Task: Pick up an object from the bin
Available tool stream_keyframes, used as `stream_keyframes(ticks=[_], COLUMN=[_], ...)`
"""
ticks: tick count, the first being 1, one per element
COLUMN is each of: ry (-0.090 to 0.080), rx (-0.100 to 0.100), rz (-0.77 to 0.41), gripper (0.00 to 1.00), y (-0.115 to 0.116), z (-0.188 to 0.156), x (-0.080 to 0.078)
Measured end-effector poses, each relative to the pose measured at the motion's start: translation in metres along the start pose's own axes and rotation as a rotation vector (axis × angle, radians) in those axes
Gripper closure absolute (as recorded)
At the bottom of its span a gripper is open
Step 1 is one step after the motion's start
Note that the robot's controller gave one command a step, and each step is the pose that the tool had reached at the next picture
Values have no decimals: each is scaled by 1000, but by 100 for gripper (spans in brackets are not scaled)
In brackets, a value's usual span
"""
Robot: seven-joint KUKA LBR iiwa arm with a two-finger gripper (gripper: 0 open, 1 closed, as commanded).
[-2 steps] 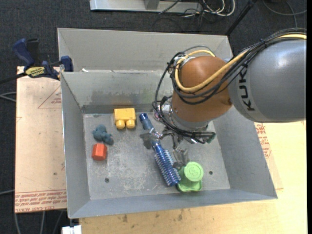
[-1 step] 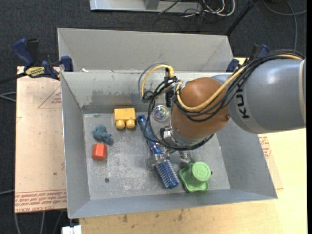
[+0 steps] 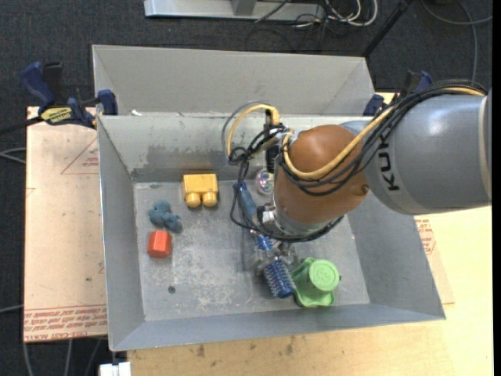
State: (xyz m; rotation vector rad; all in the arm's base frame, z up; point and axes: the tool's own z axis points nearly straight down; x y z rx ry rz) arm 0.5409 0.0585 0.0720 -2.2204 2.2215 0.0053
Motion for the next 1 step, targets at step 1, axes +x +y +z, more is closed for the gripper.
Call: stream_keyframes(ticks=[1], ry=[0], rx=[8], rz=[-103], gripper=[100], y=[-8], z=[-136], x=[-8])
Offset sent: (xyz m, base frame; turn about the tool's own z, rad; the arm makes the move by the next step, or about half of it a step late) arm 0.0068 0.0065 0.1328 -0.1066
